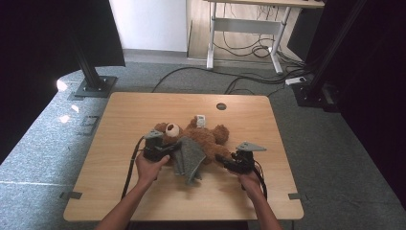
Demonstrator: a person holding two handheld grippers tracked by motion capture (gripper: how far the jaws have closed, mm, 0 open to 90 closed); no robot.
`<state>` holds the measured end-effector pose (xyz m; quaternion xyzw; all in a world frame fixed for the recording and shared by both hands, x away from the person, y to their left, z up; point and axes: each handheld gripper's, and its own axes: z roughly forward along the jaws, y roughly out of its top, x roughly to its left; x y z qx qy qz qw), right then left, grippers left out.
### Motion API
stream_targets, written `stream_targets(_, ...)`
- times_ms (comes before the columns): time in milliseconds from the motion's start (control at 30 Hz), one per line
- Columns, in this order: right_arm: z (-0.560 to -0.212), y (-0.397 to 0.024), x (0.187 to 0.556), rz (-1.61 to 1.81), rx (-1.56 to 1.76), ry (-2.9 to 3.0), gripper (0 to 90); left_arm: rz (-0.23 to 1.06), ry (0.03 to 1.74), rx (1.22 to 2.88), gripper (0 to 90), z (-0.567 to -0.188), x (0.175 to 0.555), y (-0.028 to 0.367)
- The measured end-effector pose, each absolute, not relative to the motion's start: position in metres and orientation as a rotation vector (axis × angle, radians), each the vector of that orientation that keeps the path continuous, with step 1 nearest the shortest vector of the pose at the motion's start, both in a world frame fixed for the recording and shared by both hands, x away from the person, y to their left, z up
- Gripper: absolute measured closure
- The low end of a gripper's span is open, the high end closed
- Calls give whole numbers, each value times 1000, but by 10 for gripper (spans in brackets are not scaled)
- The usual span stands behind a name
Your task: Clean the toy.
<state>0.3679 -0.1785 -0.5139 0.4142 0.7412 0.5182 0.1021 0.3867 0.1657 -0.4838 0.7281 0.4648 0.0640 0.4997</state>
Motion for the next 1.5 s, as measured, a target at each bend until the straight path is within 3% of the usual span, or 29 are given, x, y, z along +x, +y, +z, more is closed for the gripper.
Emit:
stream_targets(533, -527, -175, 354, 1477, 1210, 2290, 621, 139, 1143, 1605, 800, -469, 371, 236)
stream_targets(800, -538, -173, 347, 1410, 1193, 2338, 628, 112, 1109, 1560, 798, -448, 386, 224)
stream_targets(1067, -540, -174, 344, 1387, 1178, 2354, 621, 100, 1122, 1670, 795, -458, 404, 200)
stream_targets(1200, -538, -174, 342, 1378, 1148, 2340, 564, 67, 1116, 1686, 797, -468, 405, 201)
stream_targets(1500, -512, -179, 344, 1447, 1150, 2191, 321, 80, 1101, 1707, 800, -476, 397, 202)
